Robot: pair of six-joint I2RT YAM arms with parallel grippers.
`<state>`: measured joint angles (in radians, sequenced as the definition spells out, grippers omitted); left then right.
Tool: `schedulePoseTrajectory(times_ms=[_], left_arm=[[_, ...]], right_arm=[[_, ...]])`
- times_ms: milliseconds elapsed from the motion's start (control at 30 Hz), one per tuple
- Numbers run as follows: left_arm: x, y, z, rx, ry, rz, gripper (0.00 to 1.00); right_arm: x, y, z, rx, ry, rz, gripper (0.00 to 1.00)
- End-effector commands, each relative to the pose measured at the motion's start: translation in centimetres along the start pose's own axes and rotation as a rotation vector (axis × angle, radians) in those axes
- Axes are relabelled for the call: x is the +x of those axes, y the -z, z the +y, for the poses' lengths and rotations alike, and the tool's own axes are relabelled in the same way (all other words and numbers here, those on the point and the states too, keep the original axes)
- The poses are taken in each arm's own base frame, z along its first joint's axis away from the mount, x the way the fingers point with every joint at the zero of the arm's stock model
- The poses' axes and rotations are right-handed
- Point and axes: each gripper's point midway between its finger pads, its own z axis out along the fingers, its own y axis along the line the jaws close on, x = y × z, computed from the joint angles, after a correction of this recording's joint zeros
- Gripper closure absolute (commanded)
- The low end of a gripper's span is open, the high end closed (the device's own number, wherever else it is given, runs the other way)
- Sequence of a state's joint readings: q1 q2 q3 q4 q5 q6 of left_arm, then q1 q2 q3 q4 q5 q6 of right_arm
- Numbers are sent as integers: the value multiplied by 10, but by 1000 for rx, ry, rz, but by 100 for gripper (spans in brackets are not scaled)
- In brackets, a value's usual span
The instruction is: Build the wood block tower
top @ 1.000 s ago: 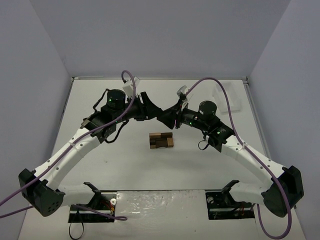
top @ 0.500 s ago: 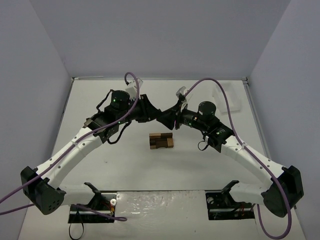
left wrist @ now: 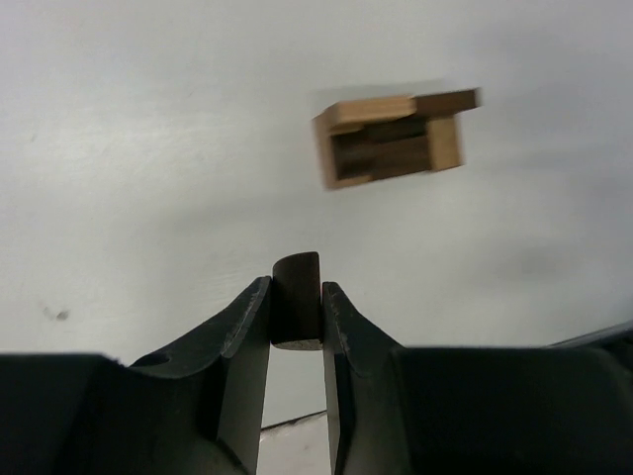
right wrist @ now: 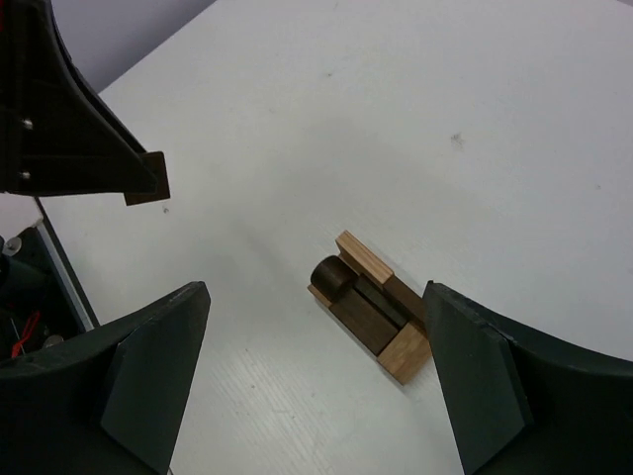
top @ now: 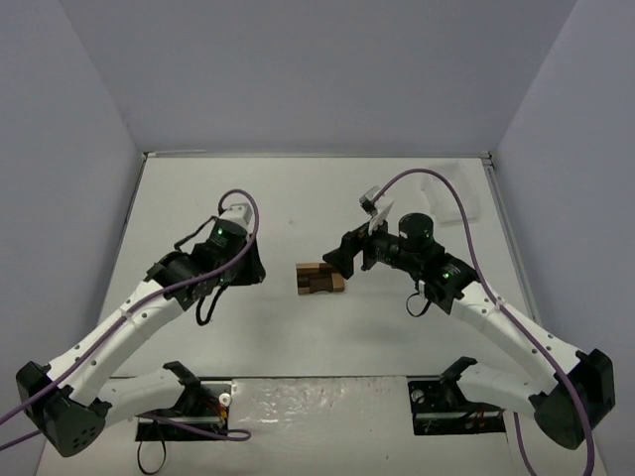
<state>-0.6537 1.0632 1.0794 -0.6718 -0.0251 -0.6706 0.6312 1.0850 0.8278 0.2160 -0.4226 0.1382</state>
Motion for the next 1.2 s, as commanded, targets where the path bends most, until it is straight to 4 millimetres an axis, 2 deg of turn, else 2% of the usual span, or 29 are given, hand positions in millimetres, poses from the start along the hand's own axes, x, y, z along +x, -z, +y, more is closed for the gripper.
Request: schedulePoseTrajectory(times_ms=[0, 100, 233, 400, 600, 700, 1167], left_arm=[[43, -15, 57, -279, 21, 106, 100], [72, -26, 80, -427, 24, 201, 100], [96, -37, 94, -539, 29, 279, 100], [121, -55, 96, -616, -6, 366, 100], [142, -75, 93, -692, -58, 441, 98], [146, -80, 89, -701, -59, 451, 95], [144, -93, 57, -651, -51, 436, 60]], right_arm=[[-5, 17, -14, 114, 29, -13, 14], [2, 27, -18, 151, 32, 15, 13], [6, 38, -17, 163, 35, 25, 13], [9, 51, -12, 156, 36, 16, 12], [13, 62, -7, 145, 41, 18, 12], [15, 65, -1, 120, 39, 15, 12], [21, 83, 1, 129, 72, 19, 10]])
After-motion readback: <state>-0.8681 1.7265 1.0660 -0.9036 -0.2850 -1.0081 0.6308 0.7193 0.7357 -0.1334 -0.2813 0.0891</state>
